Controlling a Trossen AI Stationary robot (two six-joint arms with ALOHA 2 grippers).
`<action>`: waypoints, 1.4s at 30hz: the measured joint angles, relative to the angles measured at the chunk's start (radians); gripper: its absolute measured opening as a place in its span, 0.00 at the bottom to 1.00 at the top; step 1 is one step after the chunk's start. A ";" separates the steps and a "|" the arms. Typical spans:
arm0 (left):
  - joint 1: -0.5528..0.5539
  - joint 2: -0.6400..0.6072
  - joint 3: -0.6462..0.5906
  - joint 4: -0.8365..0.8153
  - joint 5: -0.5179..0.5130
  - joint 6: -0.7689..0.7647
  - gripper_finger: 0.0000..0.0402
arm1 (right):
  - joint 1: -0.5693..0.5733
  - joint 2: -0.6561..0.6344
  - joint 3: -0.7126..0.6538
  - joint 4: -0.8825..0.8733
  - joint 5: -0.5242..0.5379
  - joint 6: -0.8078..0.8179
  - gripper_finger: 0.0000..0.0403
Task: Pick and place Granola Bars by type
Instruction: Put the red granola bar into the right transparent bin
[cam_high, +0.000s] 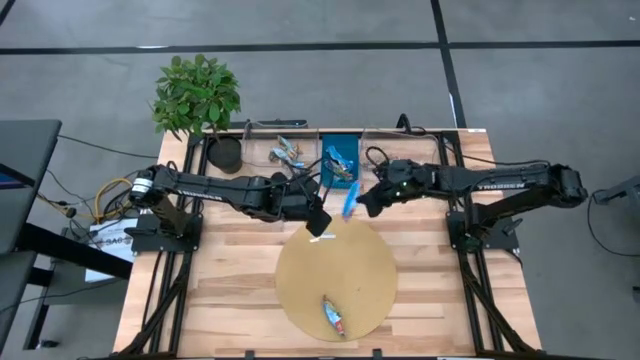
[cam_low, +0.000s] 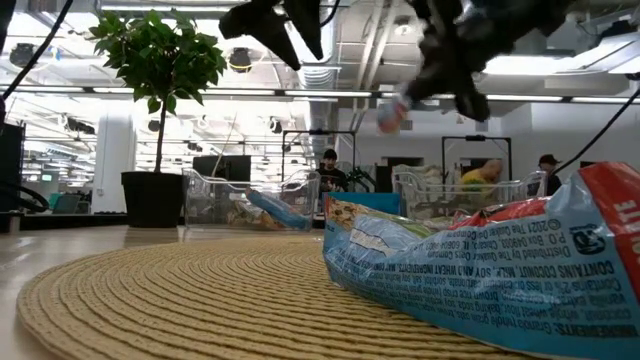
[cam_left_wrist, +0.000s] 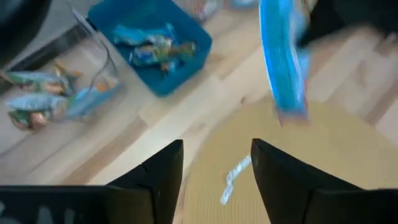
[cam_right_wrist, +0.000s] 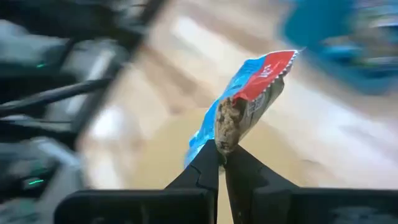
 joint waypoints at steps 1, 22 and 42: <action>0.000 0.000 0.000 -0.011 0.016 0.000 0.46 | -0.021 -0.011 0.000 -0.051 0.005 -0.021 0.00; -0.020 0.000 0.000 0.118 0.264 0.077 0.47 | -0.484 -0.140 0.000 -0.426 0.281 -0.273 0.04; -0.120 0.016 0.003 0.163 0.395 0.413 0.45 | -0.266 -0.203 0.000 -0.321 -0.028 -0.450 0.57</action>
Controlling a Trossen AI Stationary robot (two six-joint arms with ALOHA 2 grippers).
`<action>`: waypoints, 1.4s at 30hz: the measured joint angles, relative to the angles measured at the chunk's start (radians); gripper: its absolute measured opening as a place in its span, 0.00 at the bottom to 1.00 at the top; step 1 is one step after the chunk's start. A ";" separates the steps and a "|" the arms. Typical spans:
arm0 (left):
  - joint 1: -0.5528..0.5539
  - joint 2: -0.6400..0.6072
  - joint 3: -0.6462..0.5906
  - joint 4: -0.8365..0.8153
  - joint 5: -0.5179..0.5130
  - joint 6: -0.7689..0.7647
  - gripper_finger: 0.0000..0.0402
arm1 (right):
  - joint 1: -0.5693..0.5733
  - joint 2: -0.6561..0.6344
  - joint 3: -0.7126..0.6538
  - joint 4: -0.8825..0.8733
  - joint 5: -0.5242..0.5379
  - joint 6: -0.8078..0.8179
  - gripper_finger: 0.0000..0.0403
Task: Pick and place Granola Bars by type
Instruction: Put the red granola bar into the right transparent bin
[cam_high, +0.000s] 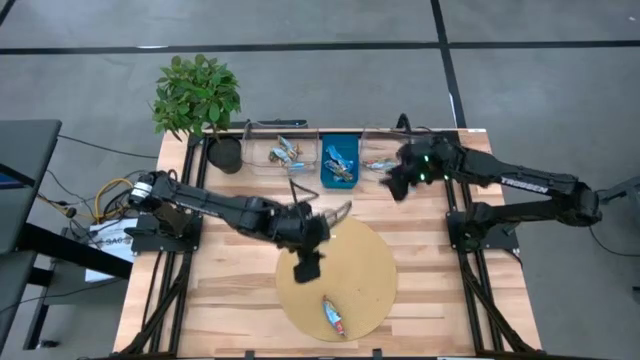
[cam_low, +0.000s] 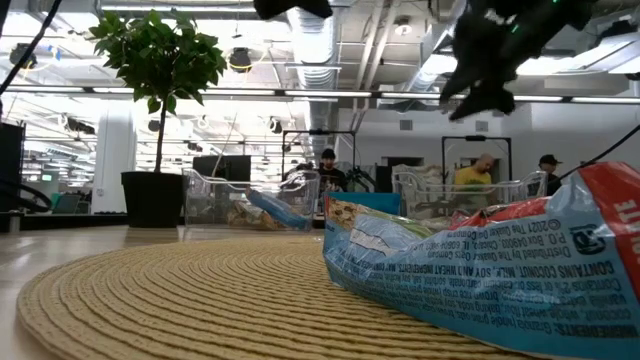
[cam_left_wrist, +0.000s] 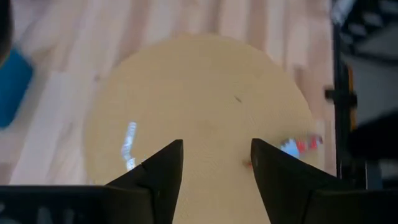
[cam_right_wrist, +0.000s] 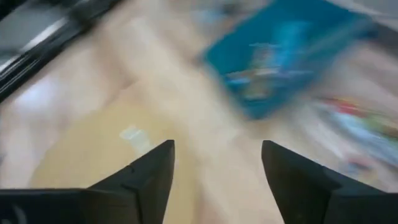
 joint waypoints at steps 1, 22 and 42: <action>-0.015 0.008 0.001 0.001 0.001 0.028 0.44 | 0.042 -0.013 0.000 0.000 -0.022 -0.022 0.58; -0.192 0.402 -0.002 0.157 0.143 0.268 0.32 | 0.649 -0.064 0.000 0.035 0.175 0.207 0.59; -0.211 0.425 0.083 0.106 -0.006 0.278 0.32 | 0.722 -0.059 0.000 0.073 0.227 0.262 0.59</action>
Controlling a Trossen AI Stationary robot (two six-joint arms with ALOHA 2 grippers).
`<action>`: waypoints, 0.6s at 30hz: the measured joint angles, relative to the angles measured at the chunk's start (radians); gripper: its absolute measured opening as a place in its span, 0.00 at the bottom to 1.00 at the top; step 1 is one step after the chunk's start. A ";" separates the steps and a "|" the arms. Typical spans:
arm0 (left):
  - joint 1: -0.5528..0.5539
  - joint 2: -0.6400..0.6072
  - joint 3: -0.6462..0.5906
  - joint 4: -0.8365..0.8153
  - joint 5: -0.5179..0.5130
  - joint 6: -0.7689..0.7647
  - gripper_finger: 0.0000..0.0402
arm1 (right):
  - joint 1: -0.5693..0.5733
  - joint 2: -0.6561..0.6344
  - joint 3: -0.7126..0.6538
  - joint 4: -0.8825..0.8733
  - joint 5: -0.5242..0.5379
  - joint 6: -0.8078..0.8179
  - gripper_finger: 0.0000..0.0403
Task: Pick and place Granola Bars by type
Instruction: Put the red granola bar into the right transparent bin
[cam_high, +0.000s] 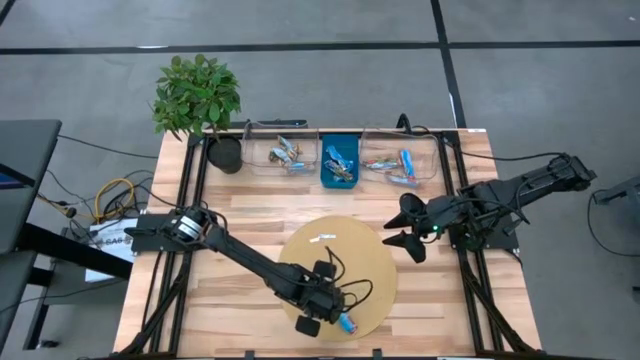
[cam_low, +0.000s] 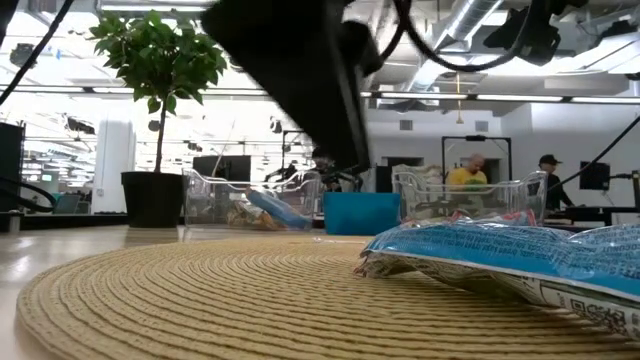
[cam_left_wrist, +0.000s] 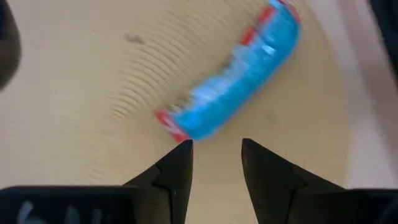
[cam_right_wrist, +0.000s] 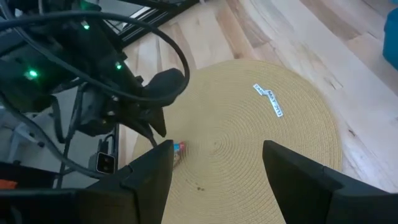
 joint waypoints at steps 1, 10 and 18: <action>0.000 0.000 0.007 0.001 -0.025 0.023 0.32 | 0.000 0.000 0.000 0.000 0.000 0.000 0.59; 0.022 0.005 0.018 0.048 -0.043 0.251 0.32 | 0.000 0.000 0.000 0.000 0.000 -0.001 0.59; 0.062 0.025 0.019 0.066 0.014 0.316 0.32 | 0.000 0.000 0.000 0.000 0.000 -0.002 0.59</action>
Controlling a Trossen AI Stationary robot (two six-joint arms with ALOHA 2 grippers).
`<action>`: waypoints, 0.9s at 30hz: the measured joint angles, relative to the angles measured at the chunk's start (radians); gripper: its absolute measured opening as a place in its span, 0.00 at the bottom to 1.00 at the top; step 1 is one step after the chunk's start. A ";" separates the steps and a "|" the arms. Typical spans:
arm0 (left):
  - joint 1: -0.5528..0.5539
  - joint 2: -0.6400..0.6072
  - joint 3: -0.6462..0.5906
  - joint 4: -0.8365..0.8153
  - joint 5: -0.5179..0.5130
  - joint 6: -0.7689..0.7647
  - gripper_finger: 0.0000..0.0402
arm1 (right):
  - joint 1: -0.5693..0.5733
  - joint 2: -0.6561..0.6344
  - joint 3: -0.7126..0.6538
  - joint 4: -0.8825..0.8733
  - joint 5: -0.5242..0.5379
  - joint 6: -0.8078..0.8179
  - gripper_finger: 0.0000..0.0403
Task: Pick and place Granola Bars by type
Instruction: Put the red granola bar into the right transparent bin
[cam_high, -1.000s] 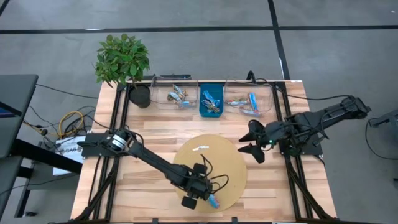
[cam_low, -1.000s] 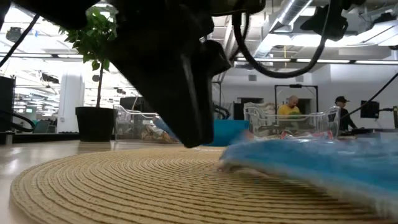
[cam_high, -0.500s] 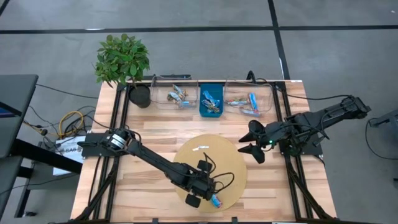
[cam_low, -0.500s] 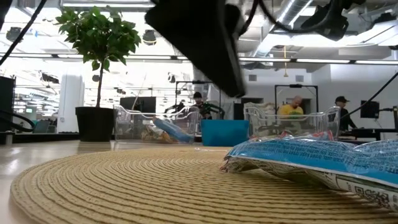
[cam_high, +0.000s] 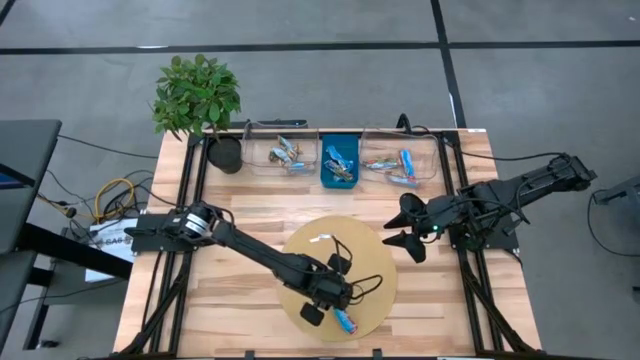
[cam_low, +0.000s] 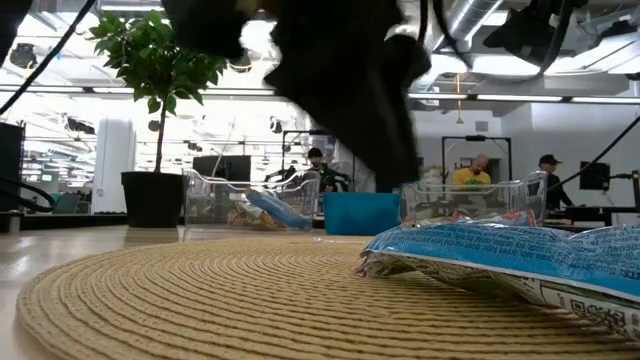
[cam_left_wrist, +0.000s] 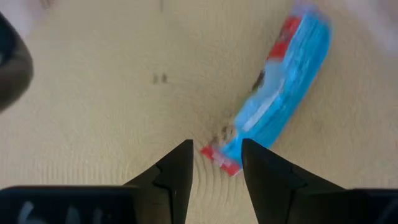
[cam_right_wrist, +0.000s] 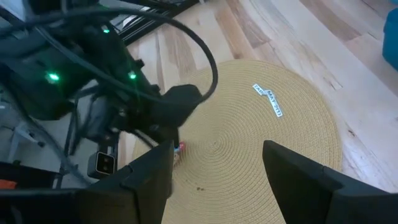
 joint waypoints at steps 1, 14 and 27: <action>0.001 0.003 -0.002 -0.009 -0.001 0.004 0.32 | 0.000 0.000 0.000 0.000 0.000 0.000 0.59; 0.012 0.015 0.002 0.020 0.038 0.014 0.32 | -0.002 0.000 0.000 0.003 0.001 -0.002 0.59; 0.014 0.081 0.008 0.048 0.073 0.018 0.32 | -0.002 0.000 0.000 0.008 0.003 -0.001 0.59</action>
